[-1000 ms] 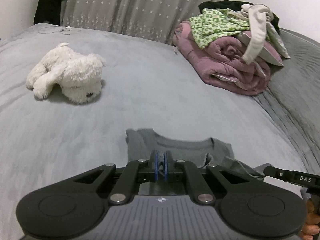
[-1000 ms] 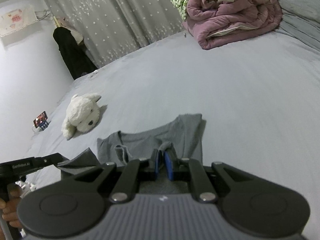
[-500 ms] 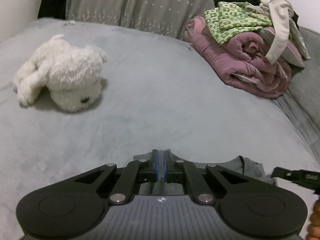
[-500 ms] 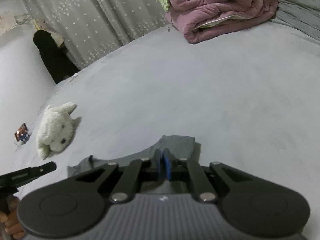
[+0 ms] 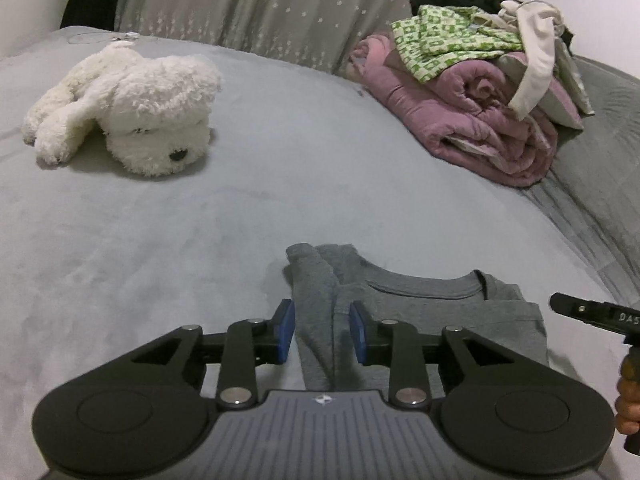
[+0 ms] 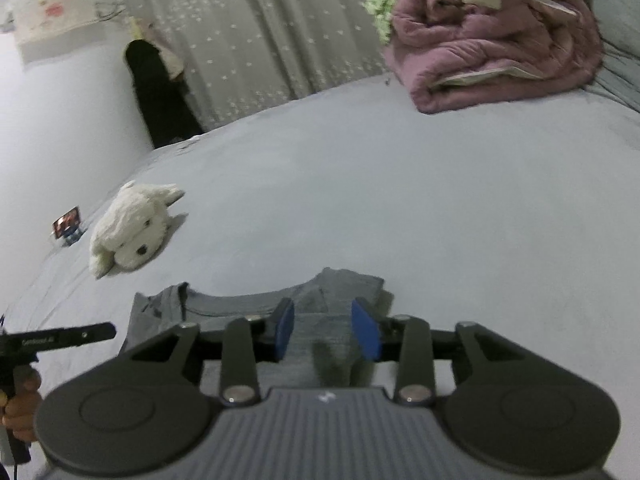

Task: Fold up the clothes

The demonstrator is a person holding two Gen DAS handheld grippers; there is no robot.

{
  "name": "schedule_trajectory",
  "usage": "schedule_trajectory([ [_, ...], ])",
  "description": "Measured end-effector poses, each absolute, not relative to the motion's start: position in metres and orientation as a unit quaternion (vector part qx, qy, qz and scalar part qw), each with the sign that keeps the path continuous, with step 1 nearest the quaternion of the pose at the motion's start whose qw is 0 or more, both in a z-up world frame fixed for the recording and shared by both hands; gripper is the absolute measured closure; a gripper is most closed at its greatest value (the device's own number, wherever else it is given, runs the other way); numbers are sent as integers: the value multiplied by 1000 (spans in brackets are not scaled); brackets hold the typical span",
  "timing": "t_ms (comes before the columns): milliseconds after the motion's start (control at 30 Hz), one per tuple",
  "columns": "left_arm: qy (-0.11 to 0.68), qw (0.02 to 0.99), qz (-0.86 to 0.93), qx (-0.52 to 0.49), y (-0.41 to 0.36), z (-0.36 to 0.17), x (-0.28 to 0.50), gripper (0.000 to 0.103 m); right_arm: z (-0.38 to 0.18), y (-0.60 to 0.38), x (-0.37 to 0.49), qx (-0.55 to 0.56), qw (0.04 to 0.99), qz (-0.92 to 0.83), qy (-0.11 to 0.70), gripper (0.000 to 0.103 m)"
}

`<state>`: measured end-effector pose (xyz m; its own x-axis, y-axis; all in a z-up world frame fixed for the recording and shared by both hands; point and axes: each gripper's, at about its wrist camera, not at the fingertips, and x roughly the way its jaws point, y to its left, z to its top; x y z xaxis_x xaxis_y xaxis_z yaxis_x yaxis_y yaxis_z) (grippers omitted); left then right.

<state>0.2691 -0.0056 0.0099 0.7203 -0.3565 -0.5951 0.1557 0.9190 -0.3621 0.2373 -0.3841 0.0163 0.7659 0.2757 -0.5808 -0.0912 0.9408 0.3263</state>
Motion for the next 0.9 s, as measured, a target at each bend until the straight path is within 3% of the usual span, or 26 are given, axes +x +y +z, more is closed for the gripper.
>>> schedule_trajectory([
  [367,346,919,-165,-96,-30,0,274,71,-15,-377,243,115,924,122,344,68],
  [500,350,919,-157,-86,-31,-5,276,87,-24,-375,240,111,923,132,344,79],
  [667,345,928,-125,-67,-34,-3,266,94,-23,-371,236,103,930,131,329,89],
  [900,336,931,-124,-66,-32,2,265,94,-21,-369,232,96,933,120,325,86],
])
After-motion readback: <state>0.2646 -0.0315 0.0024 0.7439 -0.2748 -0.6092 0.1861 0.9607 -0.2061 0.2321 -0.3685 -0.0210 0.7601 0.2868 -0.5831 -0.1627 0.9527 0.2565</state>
